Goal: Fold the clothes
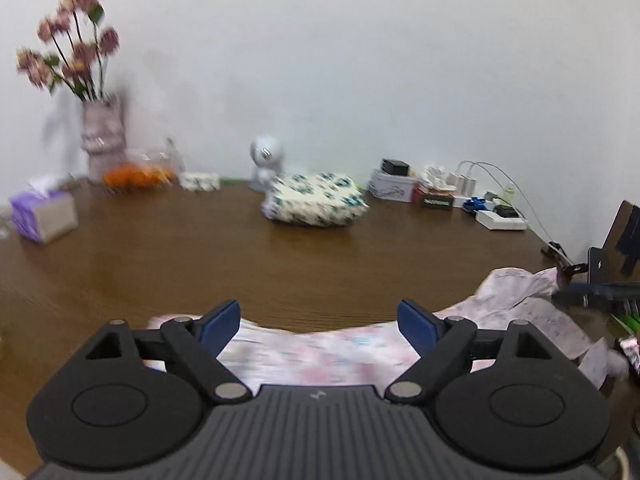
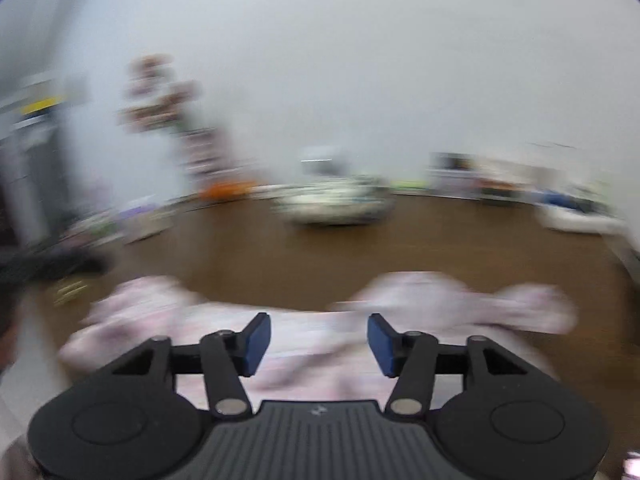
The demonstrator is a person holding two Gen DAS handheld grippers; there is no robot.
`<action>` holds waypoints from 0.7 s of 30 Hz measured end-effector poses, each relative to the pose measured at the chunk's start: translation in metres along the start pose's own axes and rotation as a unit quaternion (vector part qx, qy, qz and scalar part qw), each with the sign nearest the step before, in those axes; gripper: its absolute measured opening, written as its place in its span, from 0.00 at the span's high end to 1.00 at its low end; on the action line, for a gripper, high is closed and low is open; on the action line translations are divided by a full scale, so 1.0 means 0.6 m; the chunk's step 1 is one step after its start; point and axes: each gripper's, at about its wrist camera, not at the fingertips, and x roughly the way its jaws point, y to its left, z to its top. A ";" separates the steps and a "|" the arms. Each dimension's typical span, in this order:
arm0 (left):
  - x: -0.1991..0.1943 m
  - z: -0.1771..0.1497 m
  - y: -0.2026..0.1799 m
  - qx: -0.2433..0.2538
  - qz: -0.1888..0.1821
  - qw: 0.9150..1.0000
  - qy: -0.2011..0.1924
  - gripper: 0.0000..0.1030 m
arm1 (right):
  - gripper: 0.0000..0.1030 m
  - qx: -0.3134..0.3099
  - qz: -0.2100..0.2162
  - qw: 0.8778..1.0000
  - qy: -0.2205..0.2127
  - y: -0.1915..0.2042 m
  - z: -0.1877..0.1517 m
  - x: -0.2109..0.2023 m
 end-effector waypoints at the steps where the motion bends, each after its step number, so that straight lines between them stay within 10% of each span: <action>1: 0.018 -0.003 -0.013 -0.010 -0.004 1.000 0.007 0.15 | 0.42 0.033 -0.026 0.999 -0.001 -0.027 0.011 0.005; 9: 0.097 -0.054 -0.081 0.013 -0.006 0.996 0.092 0.15 | 0.42 0.307 -0.067 0.948 0.054 -0.179 0.043 0.093; 11: 0.106 -0.060 -0.080 0.002 -0.006 0.995 0.104 0.15 | 0.95 0.321 -0.052 0.943 0.076 -0.188 0.033 0.129; 21: 0.117 -0.074 -0.057 -0.002 0.018 0.991 0.133 0.15 | 0.98 0.167 -0.102 0.978 0.070 -0.145 -0.037 0.026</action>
